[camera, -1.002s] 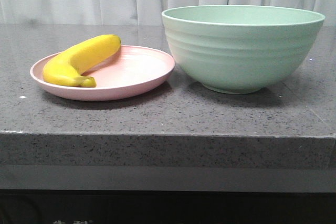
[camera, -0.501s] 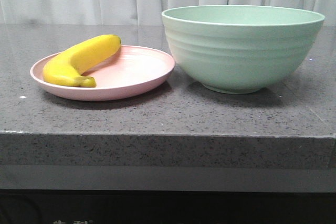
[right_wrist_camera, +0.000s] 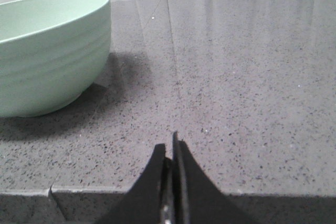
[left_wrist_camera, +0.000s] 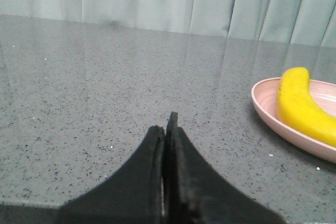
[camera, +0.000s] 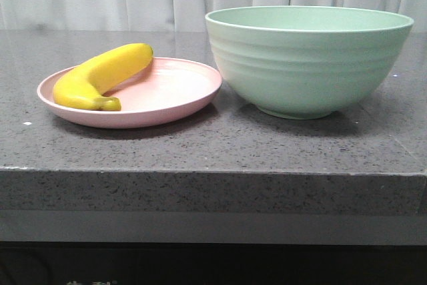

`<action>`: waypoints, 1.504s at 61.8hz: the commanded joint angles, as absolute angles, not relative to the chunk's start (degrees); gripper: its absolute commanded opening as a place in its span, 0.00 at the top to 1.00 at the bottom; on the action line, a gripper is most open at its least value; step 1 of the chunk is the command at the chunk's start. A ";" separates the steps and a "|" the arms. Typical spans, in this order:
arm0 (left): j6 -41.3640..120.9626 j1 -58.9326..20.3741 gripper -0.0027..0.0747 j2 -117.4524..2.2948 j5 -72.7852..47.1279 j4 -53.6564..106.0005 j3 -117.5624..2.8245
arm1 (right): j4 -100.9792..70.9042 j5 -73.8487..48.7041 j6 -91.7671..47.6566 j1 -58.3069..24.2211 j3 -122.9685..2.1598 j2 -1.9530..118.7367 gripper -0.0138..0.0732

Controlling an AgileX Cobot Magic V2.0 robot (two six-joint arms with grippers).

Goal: Transfer banana from pink plate to green bowl

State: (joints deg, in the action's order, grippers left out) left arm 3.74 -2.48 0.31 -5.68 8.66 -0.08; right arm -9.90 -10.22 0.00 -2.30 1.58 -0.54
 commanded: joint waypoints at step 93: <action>3.64 -19.32 0.17 -59.35 -23.47 7.48 -48.48 | -2.32 -9.67 0.00 -1.80 -23.69 20.38 0.13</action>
